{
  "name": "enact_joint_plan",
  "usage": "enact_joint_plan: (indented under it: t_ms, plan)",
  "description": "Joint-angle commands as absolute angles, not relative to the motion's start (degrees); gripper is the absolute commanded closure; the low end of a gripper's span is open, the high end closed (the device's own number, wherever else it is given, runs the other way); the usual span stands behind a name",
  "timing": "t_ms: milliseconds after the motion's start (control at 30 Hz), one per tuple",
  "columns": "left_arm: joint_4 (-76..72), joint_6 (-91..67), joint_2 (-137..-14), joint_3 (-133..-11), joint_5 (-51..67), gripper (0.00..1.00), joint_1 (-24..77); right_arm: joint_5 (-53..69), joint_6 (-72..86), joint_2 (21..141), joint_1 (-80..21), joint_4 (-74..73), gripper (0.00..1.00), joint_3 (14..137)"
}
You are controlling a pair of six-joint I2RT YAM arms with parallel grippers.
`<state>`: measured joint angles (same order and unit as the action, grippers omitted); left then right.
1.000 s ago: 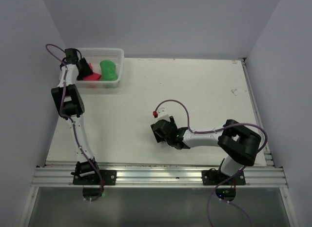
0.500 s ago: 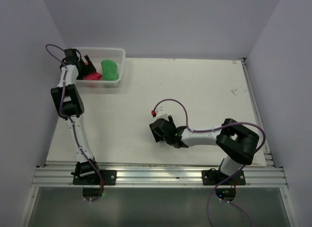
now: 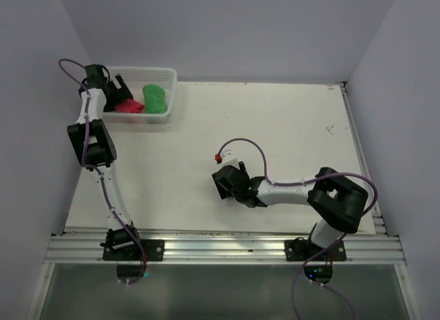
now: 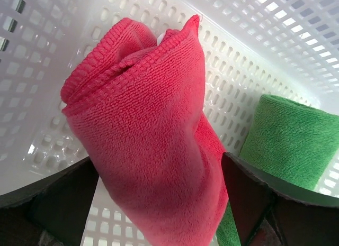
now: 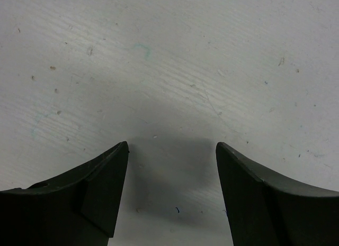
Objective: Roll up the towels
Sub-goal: Place the rolled towel into the container
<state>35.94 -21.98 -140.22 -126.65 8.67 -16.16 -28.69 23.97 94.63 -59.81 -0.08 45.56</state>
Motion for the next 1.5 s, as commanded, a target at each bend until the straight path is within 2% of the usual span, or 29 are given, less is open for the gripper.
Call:
enact_joint_plan:
  t_ms: [0, 300, 433, 633, 700, 733, 767, 833, 867, 1067, 1133, 1300, 1467]
  plan:
    - [37.5, -22.2, -134.7, -127.8, 9.7, 0.00, -17.0, -27.9, 23.7, 91.8, -59.2, -1.4, 0.29, 47.2]
    - [42.8, -21.1, -127.5, -130.4, 8.3, 0.00, -17.4, -26.2, 24.1, 88.5, -58.4, -3.9, 0.26, 48.9]
    - [41.2, -21.0, -114.3, -126.0, 6.6, 0.00, -17.0, -26.8, 24.3, 86.1, -57.6, -6.9, 0.24, 51.2]
    - [30.2, -17.8, -92.6, -107.1, 5.5, 0.00, -10.2, -24.9, 25.2, 78.7, -52.5, -12.5, 0.18, 54.6]
    - [23.8, -18.5, -86.0, -93.5, 7.7, 0.00, -6.2, -23.8, 25.1, 76.3, -49.0, -15.0, 0.18, 55.4]
    - [19.7, -19.4, -78.2, -87.2, 10.0, 0.00, -5.3, -23.6, 25.0, 73.2, -47.8, -15.9, 0.18, 55.6]
    - [13.2, -21.3, -74.6, -75.8, 13.5, 0.00, -4.0, -23.6, 25.0, 71.7, -45.6, -17.0, 0.17, 55.8]
    - [11.2, -21.7, -66.8, -67.7, 14.3, 0.00, -2.8, -23.5, 24.5, 66.8, -43.4, -19.8, 0.16, 55.8]
    - [11.0, -21.9, -65.2, -62.1, 14.9, 0.00, -2.1, -23.4, 24.4, 65.1, -41.2, -21.4, 0.15, 55.5]
    - [10.8, -17.5, -57.9, -48.6, 13.6, 0.00, 1.9, -22.5, 25.1, 57.1, -34.2, -27.1, 0.07, 53.5]
    - [10.5, -16.7, -56.8, -46.5, 12.9, 0.00, 3.0, -23.1, 25.5, 54.8, -33.6, -28.4, 0.01, 52.3]
    - [10.5, -15.7, -57.4, -45.4, 14.5, 0.00, 3.0, -18.3, 25.2, 48.0, -33.5, -30.8, 0.01, 52.9]
    - [11.2, -15.6, -57.2, -45.3, 14.1, 0.00, 3.0, -23.6, 26.2, 49.6, -33.6, -32.6, 0.01, 52.0]
